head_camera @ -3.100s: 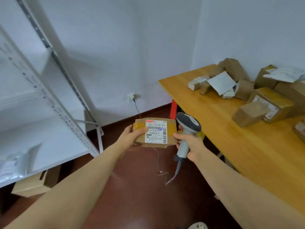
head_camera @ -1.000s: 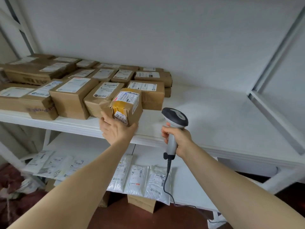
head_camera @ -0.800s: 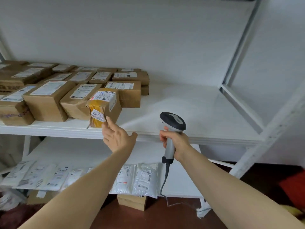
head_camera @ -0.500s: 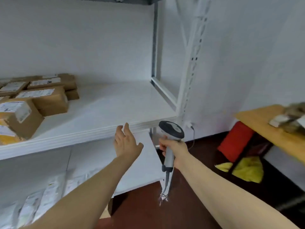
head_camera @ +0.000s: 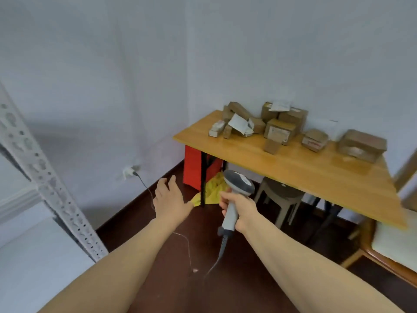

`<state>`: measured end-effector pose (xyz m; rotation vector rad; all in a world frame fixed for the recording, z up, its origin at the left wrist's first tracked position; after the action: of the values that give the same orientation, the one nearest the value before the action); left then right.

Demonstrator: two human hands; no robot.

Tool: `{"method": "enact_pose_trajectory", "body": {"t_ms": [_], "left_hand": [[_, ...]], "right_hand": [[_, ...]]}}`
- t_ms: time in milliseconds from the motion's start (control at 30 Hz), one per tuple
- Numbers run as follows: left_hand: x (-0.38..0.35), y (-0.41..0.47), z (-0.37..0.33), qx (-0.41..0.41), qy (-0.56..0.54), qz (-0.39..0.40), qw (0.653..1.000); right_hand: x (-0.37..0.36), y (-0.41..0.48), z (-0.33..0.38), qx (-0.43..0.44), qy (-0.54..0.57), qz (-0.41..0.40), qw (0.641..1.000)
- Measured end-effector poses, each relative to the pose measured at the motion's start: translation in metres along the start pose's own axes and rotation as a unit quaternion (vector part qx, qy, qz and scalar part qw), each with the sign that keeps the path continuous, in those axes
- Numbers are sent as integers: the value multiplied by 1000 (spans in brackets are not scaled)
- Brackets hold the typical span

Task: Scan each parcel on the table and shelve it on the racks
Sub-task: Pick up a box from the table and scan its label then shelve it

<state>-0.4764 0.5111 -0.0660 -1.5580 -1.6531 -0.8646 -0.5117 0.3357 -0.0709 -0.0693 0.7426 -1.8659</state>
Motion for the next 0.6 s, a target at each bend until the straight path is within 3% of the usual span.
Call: {"method": "enact_pose_trajectory", "body": {"t_ms": [267,600], "left_hand": [[-93,110,-99,-86,7,87,992],[-172,268,-209,-141,3,179,974]], "right_hand": [[80,99,60,-7,81,-125,989],[124,220,162,13,131,-215,968]]}}
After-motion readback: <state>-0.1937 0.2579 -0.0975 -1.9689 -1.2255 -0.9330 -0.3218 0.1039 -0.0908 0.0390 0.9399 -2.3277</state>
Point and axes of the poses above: each hand's wrist, its own y-axis towards the middle knuckle, its own x-axis out of the back of the hand, z = x × y, the point moved 2 cm from there along y, towards the middle knuckle, and after that the axes turned 2 degrees about -y, right-handed, at the moved point
